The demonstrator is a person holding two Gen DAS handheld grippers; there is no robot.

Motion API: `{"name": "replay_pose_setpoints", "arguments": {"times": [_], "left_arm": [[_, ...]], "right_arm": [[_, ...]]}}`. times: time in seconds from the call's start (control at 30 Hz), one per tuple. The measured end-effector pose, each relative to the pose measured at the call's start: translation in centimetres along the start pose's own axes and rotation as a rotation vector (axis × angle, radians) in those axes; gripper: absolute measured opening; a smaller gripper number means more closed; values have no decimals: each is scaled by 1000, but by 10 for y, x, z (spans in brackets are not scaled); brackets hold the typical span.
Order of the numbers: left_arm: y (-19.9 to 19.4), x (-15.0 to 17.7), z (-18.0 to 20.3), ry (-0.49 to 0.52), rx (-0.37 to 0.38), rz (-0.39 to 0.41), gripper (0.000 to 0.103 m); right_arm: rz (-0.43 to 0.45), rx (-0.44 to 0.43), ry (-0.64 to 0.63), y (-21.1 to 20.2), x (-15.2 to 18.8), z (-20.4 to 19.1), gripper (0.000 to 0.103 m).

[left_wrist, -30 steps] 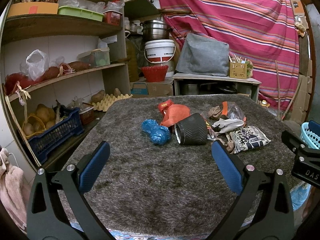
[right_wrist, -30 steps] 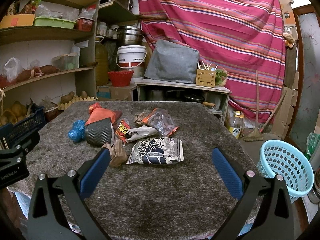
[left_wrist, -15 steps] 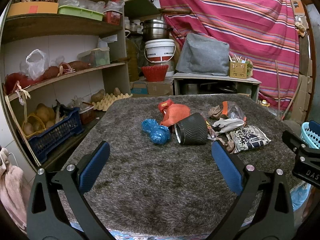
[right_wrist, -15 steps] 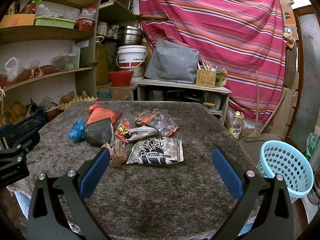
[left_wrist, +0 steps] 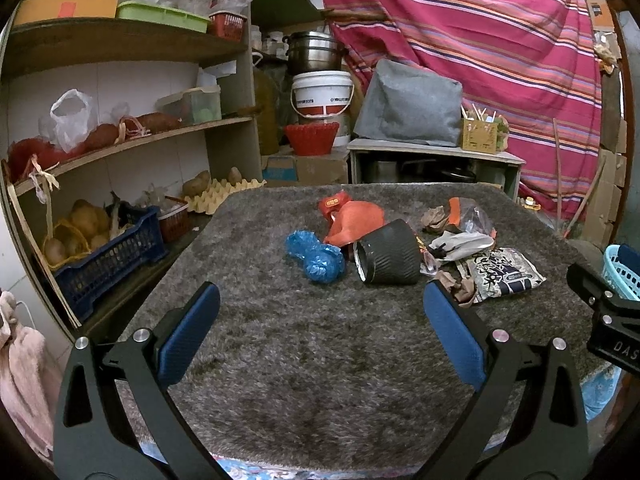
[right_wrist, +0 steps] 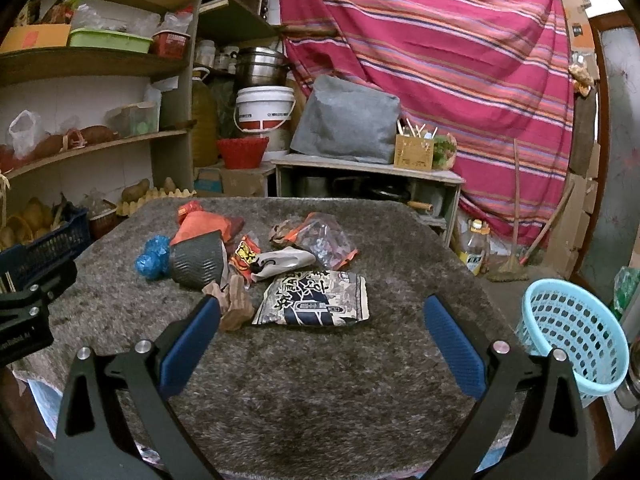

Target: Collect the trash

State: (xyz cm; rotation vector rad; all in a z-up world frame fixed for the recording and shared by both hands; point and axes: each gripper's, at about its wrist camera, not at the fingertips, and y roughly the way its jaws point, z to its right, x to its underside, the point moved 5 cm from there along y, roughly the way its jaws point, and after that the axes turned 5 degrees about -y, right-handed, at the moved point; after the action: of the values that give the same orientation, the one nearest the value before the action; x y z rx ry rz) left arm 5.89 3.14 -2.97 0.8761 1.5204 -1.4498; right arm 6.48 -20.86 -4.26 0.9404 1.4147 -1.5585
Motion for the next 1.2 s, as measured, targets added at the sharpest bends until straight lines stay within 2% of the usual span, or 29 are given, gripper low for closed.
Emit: {"name": "replay_pose_setpoints", "arguments": {"times": [0.13,0.2,0.33,0.53,0.63,0.87,1.03,1.2], "left_arm": [[11,-11,-3,2,-18,-19,98],[16,-18,-5,1,-30,-18,98],[32,-37,-6,-2,-39,-24,98],[63,-61,-7,4,-65,-32,98],[82,-67,-10,-5,-66,-41,98],[125,-45,-25,-18,-84,-121,98],[144,-31,-24,13,-92,-141,98],[164,-23,-21,28,-85,-167,98]], "right_arm": [[-29,-10,44,14,-3,8,99],[-8,-2,61,16,-12,15,99],[-16,48,13,24,-32,19,99],[-69,52,6,58,-60,29,99],[-83,63,-3,78,-63,34,99],[-153,62,-14,115,-42,34,99],[-134,85,-34,122,-43,30,99],[-164,56,-12,140,-33,30,99]]}}
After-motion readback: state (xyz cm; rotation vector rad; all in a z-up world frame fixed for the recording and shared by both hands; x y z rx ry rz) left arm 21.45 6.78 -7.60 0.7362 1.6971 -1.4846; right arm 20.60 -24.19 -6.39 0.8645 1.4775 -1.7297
